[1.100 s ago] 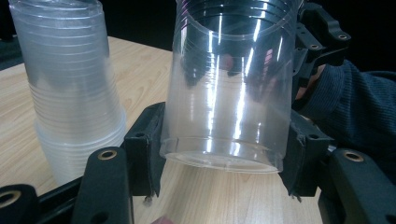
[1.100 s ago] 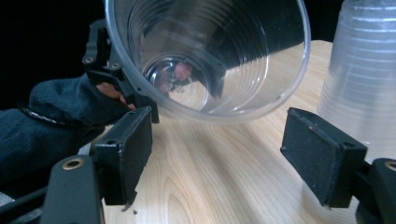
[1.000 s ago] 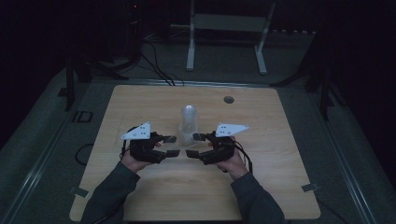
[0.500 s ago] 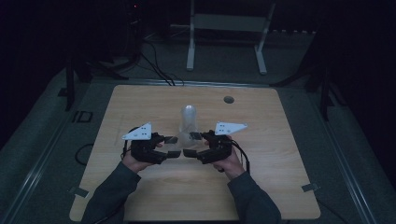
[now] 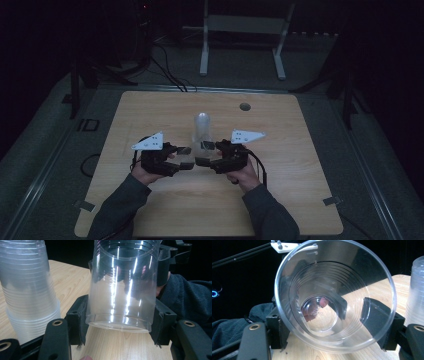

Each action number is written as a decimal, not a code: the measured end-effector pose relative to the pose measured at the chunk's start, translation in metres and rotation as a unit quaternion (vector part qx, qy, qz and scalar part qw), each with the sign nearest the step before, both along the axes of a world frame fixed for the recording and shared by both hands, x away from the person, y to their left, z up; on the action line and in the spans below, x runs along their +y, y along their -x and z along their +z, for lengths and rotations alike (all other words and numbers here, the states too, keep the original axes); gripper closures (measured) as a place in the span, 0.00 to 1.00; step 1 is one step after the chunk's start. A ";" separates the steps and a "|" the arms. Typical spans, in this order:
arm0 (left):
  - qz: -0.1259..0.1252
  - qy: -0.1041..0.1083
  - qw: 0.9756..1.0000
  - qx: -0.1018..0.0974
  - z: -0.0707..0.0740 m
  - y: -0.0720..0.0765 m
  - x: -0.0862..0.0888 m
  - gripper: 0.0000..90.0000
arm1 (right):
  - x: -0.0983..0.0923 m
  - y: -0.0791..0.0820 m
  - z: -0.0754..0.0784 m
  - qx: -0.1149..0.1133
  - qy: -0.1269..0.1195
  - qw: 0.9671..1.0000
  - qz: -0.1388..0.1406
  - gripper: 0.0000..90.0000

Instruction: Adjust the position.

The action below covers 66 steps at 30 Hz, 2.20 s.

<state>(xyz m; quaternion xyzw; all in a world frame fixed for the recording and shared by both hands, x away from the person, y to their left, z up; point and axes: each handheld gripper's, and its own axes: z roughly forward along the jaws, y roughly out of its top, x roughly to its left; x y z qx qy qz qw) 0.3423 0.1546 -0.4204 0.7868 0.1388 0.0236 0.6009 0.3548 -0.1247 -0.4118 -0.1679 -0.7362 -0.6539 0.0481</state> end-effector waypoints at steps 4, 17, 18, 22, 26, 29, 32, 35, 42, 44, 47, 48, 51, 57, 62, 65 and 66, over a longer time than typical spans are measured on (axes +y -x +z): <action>0.000 -0.003 1.000 0.001 -0.001 0.000 0.000 0.46 | 0.000 0.000 0.000 -0.002 0.001 1.000 0.000 0.35; 0.002 -0.018 1.000 0.004 0.000 0.000 -0.002 0.42 | 0.001 0.001 0.001 -0.011 0.004 1.000 -0.007 0.37; 0.004 -0.021 1.000 0.005 0.000 0.000 -0.003 0.40 | 0.001 0.001 0.001 -0.012 0.007 1.000 -0.009 0.37; 0.017 -0.035 0.999 0.005 0.001 0.000 -0.003 0.34 | 0.000 0.002 0.003 -0.016 0.011 1.000 -0.014 0.37; 0.031 -0.053 0.998 -0.003 0.005 0.002 -0.004 0.29 | -0.001 0.002 0.005 -0.022 0.018 0.999 -0.019 0.37; 0.044 -0.070 0.997 -0.010 0.007 0.004 -0.006 0.26 | -0.001 0.002 0.006 -0.027 0.029 0.999 -0.024 0.37; 0.057 -0.082 0.995 -0.020 0.010 0.006 -0.006 0.25 | 0.000 0.003 0.006 -0.032 0.040 0.998 -0.025 0.37; 0.069 -0.097 0.992 -0.029 0.013 0.008 -0.008 0.24 | 0.002 0.004 0.007 -0.036 0.052 0.998 -0.029 0.37; 0.087 -0.133 0.986 -0.049 0.016 0.011 -0.014 0.24 | 0.005 0.006 0.010 -0.054 0.077 0.995 -0.042 0.37; 0.090 -0.140 0.985 -0.051 0.016 0.012 -0.016 0.25 | 0.006 0.007 0.010 -0.057 0.083 0.994 -0.045 0.37; 0.096 -0.164 0.980 -0.061 0.016 0.013 -0.021 0.27 | 0.009 0.008 0.011 -0.068 0.101 0.991 -0.051 0.37; 0.098 -0.168 0.979 -0.064 0.015 0.014 -0.022 0.28 | 0.010 0.009 0.011 -0.069 0.104 0.991 -0.051 0.37; 0.099 -0.178 0.977 -0.068 0.015 0.014 -0.025 0.32 | 0.012 0.009 0.011 -0.071 0.113 0.990 -0.055 0.37; 0.093 -0.185 0.976 -0.069 0.013 0.014 -0.026 0.39 | 0.014 0.009 0.011 -0.074 0.121 0.988 -0.055 0.37; 0.090 -0.170 0.979 -0.060 0.013 0.013 -0.024 0.43 | 0.014 0.008 0.011 -0.069 0.117 0.990 -0.050 0.34; 0.087 -0.159 0.982 -0.055 0.013 0.012 -0.023 0.44 | 0.013 0.008 0.011 -0.065 0.110 0.991 -0.046 0.33; 0.086 -0.156 0.983 -0.054 0.013 0.012 -0.023 0.45 | 0.012 0.008 0.011 -0.063 0.108 0.991 -0.045 0.32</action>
